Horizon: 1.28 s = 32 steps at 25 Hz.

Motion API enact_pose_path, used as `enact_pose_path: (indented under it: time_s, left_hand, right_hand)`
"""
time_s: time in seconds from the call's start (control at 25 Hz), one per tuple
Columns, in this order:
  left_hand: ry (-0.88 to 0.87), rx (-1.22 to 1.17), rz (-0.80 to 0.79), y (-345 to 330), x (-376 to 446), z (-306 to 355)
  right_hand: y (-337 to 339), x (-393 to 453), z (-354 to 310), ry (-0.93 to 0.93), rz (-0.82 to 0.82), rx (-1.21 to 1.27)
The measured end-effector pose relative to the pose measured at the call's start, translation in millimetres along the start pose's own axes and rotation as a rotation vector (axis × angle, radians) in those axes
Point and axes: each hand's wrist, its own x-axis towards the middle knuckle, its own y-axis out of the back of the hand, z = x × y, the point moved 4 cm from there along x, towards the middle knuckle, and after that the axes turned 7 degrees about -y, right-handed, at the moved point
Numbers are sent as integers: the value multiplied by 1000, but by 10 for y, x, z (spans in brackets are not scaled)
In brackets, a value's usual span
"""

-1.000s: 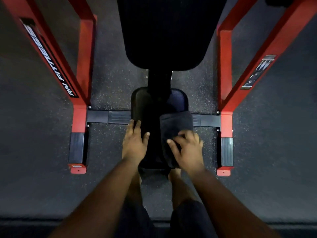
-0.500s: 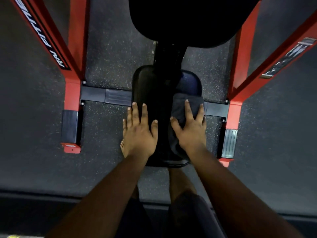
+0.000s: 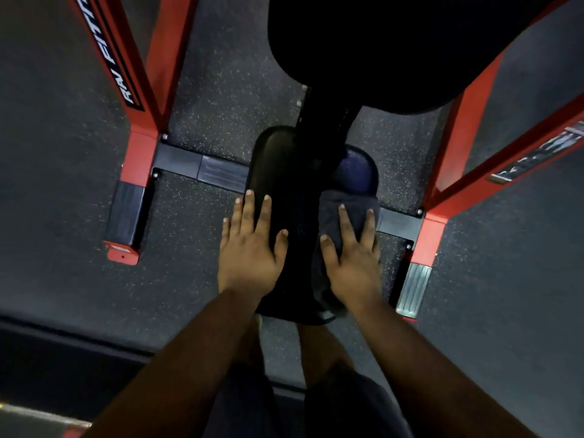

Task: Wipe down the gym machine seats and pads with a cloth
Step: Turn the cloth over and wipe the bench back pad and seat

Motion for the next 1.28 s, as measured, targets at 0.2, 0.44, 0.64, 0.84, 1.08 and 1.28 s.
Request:
enact_pose_path:
  time_s: [0.2,0.44,0.64,0.84,1.08,1.28]
  left_hand:
    - [0,-16,-7,-20,6,-34]
    - [7,-35,-30,9,15,-13]
    - [3,-38,-20,11,29,-23]
    - [-1,-63,23,-10,27,-41]
    - [3,-55,28,10,26,-40]
    - [6,-91,36,26,23,-40]
  right_hand:
    - [280,1363,-565,-11,55,-153]
    - [196,371,-205,154,51,-203]
    - [183,371,-197,253,36,-435]
    - [158,1490,-1066,331,41,-480]
    - [229,638,-493,626,-95,-492]
    - [330,875,-274,444,-94,-611]
